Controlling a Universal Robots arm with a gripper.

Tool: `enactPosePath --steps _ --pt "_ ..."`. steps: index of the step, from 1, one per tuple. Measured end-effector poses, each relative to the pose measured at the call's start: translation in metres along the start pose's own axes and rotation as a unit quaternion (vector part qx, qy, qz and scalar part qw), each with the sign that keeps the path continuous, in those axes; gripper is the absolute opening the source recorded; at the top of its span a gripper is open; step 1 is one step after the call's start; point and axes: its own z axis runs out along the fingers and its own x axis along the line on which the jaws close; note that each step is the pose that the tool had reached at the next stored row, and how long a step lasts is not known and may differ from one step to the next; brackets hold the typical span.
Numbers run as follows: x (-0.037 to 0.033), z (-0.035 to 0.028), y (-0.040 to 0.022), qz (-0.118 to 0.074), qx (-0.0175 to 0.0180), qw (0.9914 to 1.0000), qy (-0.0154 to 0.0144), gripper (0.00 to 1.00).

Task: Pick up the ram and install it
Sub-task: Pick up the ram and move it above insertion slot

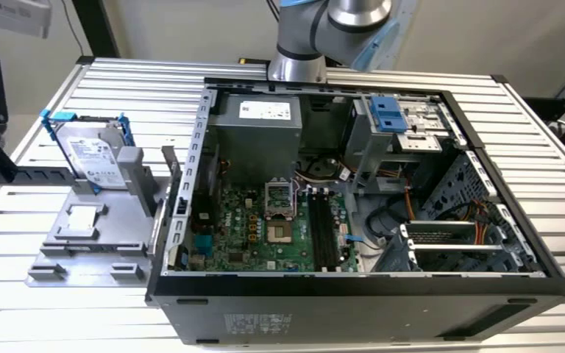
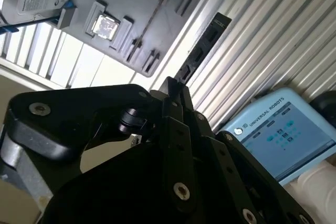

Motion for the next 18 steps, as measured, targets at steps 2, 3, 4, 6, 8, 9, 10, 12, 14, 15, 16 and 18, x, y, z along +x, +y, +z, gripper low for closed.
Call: enactPosePath --steps 2,3,4,6,8,9,10,12,14,15,16,18 --pt "-0.0002 -0.0091 0.0000 0.000 -0.0001 1.00000 0.0001 0.00" --pt "-0.0003 -0.0137 0.0000 0.000 0.0000 1.00000 0.0000 0.00" --pt "-0.0005 -0.0179 0.0001 0.000 0.0000 1.00000 0.0000 0.00" --pt "-0.0007 -0.0261 0.0001 0.000 -0.0001 1.00000 0.0001 0.00" --pt "-0.0007 -0.0271 0.0001 0.000 0.0001 1.00000 -0.0001 0.00" --pt "-0.0007 -0.0271 0.0001 0.000 0.0001 1.00000 -0.0001 0.00" --pt "-0.0006 -0.0272 -0.0004 0.000 0.0000 1.00000 0.0000 0.00" --pt "-0.0007 -0.0273 -0.0053 0.000 -0.0003 1.00000 0.0000 0.00" --pt "-0.0008 -0.0271 -0.0137 0.000 -0.0005 1.00000 0.0000 0.00" --pt "-0.0008 -0.0271 -0.0182 0.000 -0.0006 1.00000 0.0000 0.00" --pt "-0.0008 -0.0269 -0.0228 0.000 -0.0007 1.00000 0.0000 0.00" --pt "-0.0009 -0.0268 -0.0318 0.000 -0.0007 1.00000 0.0000 0.00"
